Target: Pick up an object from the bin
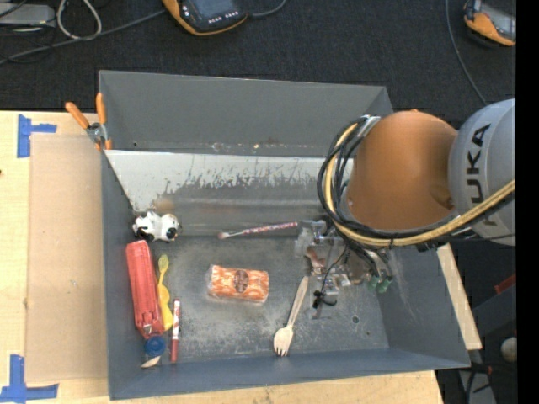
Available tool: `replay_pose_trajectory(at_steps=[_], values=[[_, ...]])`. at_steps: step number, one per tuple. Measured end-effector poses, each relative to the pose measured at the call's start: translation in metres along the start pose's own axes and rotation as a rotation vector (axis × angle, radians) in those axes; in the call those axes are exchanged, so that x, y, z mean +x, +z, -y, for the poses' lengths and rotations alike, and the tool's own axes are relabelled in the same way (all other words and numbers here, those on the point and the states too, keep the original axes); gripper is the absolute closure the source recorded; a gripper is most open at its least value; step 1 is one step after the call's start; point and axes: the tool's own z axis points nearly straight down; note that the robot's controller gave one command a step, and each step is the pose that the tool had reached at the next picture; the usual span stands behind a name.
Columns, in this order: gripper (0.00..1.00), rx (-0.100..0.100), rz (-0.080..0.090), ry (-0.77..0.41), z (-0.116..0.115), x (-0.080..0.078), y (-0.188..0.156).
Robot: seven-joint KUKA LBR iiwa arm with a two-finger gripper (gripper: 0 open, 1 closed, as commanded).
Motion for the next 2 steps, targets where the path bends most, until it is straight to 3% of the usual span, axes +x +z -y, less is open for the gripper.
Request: replay_pose_trajectory(at_steps=[1,2], values=[[0.0,0.0,0.008,0.001,0.0,-0.002,-0.003],[0.0,-0.001,0.011,0.086,-0.011,-0.013,0.04]])
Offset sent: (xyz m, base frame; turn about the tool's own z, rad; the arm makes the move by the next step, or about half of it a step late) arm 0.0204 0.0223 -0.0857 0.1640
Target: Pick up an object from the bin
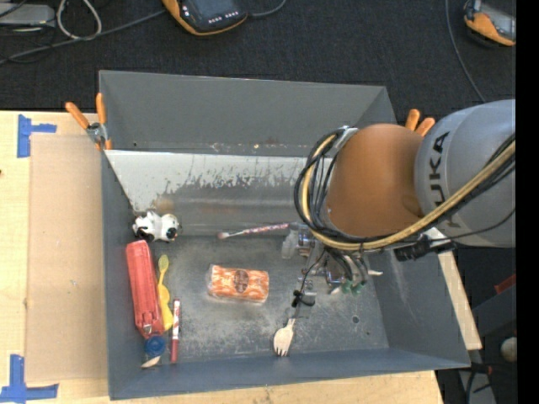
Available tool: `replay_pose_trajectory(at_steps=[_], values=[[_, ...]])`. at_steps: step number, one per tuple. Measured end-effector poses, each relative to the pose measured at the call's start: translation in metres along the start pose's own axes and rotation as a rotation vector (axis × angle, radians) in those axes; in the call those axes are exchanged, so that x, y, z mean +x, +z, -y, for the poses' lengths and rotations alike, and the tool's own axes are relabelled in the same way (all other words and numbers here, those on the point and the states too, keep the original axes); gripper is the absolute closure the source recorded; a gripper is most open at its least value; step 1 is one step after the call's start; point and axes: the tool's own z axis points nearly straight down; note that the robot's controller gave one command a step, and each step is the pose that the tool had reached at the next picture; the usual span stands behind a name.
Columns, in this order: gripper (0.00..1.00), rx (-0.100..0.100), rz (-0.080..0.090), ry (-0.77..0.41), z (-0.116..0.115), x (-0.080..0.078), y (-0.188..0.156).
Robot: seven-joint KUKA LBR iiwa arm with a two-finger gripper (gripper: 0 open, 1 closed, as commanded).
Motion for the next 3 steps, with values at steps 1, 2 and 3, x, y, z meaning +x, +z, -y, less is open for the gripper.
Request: replay_pose_trajectory(at_steps=[1,2,3], values=[[0.0,0.001,-0.013,0.018,-0.047,0.026,0.07],[0.0,0.001,0.002,-0.227,-0.072,-0.024,0.101],[0.0,-0.002,0.002,-0.205,-0.069,-0.034,0.108]])
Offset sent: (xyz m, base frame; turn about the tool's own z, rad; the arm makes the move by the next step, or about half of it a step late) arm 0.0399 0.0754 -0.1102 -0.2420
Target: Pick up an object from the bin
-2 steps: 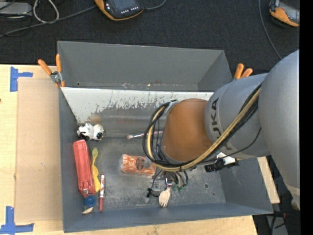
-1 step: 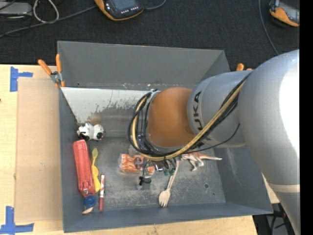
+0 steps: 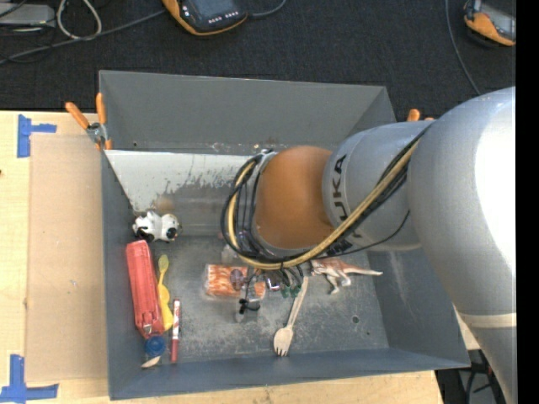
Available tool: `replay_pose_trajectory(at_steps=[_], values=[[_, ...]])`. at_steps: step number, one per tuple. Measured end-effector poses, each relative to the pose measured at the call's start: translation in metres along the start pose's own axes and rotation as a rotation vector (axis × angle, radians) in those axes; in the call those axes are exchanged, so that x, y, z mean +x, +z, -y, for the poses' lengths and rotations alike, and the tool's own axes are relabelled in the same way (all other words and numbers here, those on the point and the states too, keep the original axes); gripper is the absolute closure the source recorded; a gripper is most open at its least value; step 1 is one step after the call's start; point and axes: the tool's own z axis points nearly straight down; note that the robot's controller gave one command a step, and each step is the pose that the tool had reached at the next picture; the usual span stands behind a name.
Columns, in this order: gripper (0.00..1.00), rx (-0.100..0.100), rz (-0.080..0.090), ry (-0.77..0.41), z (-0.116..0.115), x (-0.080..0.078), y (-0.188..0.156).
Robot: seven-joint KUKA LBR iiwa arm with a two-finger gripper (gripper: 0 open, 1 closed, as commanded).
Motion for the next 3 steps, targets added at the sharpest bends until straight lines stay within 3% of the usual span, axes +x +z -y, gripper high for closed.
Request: replay_pose_trajectory(at_steps=[1,2,3], values=[[1.0,0.0,0.004,-0.099,0.032,-0.059,-0.035],[1.0,-0.001,0.002,-0.098,0.032,-0.058,-0.035],[1.0,0.0,0.001,0.024,0.017,-0.053,-0.046]])
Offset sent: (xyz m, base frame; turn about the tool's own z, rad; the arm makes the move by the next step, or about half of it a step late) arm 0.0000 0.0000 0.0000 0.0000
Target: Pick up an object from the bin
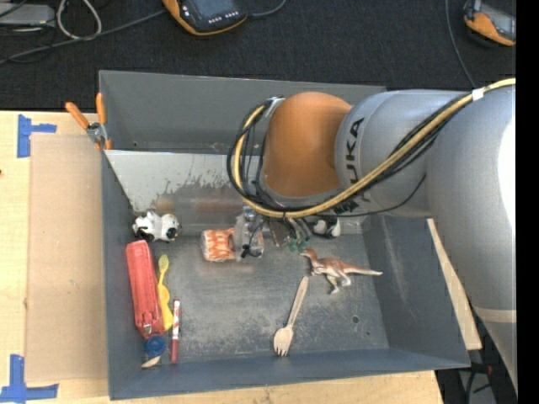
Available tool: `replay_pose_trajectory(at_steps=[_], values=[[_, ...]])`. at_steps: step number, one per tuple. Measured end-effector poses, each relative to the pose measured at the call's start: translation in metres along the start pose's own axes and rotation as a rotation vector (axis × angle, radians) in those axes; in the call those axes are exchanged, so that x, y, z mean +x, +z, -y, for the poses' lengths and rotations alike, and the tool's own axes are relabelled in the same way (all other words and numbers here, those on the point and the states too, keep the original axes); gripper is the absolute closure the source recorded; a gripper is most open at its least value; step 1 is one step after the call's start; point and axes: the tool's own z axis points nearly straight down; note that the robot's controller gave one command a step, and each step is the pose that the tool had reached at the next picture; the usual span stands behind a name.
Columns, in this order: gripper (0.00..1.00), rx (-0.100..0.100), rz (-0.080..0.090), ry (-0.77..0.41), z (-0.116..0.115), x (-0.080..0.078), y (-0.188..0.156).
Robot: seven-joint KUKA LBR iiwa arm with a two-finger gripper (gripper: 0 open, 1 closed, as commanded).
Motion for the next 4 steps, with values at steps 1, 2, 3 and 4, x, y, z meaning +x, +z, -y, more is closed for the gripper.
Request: replay_pose_trajectory(at_steps=[1,2,3,4], values=[[1.0,-0.001,0.002,0.009,-0.016,0.0,-0.008],[1.0,-0.001,0.001,0.23,-0.023,0.007,-0.033],[1.0,-0.001,0.0,0.255,-0.034,0.001,-0.058],[1.0,-0.002,0.003,0.282,-0.023,0.003,0.009]])
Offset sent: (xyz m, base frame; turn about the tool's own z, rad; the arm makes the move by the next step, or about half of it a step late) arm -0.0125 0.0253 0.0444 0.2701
